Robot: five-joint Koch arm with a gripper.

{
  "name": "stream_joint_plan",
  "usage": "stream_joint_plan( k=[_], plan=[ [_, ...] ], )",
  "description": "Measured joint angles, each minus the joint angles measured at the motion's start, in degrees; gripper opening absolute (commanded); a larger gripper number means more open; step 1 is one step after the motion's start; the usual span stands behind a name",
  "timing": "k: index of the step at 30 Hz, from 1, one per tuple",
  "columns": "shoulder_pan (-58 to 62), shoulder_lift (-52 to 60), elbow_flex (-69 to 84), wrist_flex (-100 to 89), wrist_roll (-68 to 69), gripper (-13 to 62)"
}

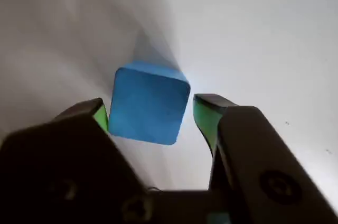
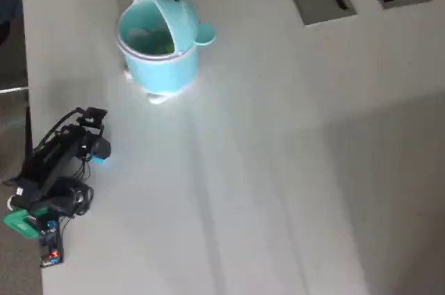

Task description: Grasp RGB lego blocks and put them in the bin one by one.

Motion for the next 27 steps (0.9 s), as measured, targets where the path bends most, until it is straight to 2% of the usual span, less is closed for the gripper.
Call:
stream_joint_plan(
  k=[11,15,17,20,27],
  plan=[
    [0.1,0.1,0.2,-1.2,-0.1,12.4],
    [-0.1,0.0,0.2,-1.8,-0.1,12.4],
    [-1.1,0.1,-4.3,-2.3,-0.1,12.5],
    [-4.5,-0.2,-19.0,-2.3,-0.2,12.5],
    [-5.4,-5.3,-34.7,-7.4,-0.6,12.5]
  ],
)
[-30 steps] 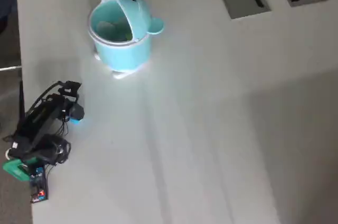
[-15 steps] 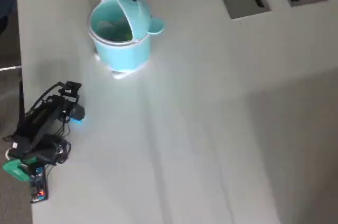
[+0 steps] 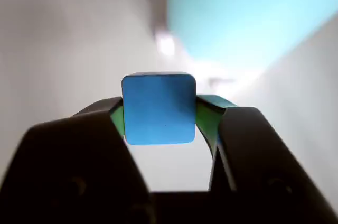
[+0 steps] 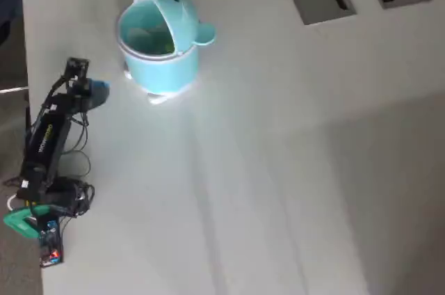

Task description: Grasp RGB lego blocks and put them in the bin one by one.

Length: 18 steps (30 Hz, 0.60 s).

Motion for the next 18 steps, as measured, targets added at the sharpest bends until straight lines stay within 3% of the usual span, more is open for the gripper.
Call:
stream_joint_plan(
  k=[18],
  plan=[
    [0.8,-28.1,-43.0,-16.9,-1.5,12.5]
  ],
)
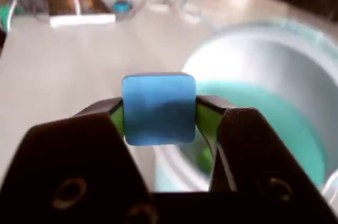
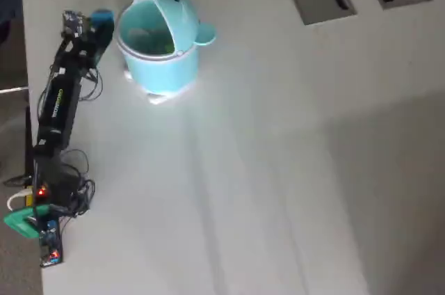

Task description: Grasp RGB lego blocks and put them in the bin one by one.

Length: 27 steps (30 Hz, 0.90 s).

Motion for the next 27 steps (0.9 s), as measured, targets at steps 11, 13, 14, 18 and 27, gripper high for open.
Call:
stream_joint_plan(
  k=[11,13,14,18,27],
  plan=[
    [6.2,-24.8,-27.2,-1.4,-1.2,13.0],
    [6.2,-24.9,-27.2,-1.4,-1.2,14.6],
    [6.2,-24.9,-27.2,-1.4,-1.2,16.0],
    [7.5,-24.9,-27.2,-1.4,-2.2,21.2],
    [7.8,-24.7,-27.3,0.7,-2.3,32.4]
  ],
)
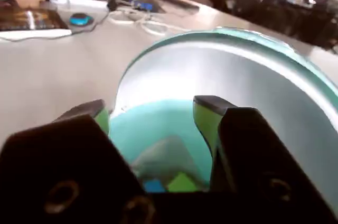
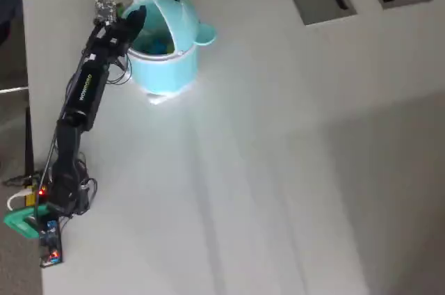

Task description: Grasp RGB lego blocks and put them in the bin one by one.

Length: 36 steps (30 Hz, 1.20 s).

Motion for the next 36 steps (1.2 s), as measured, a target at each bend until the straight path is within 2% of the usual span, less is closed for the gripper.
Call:
stream_joint_plan(
  k=[4,16,30,36],
  plan=[
    [-0.1,1.3,0.1,5.4,0.0,32.4],
    [-0.8,15.7,1.5,25.0,2.7,32.2],
    [-0.9,43.7,37.4,26.3,2.8,32.3],
    [-0.2,54.7,55.5,17.4,2.9,32.3]
  ],
)
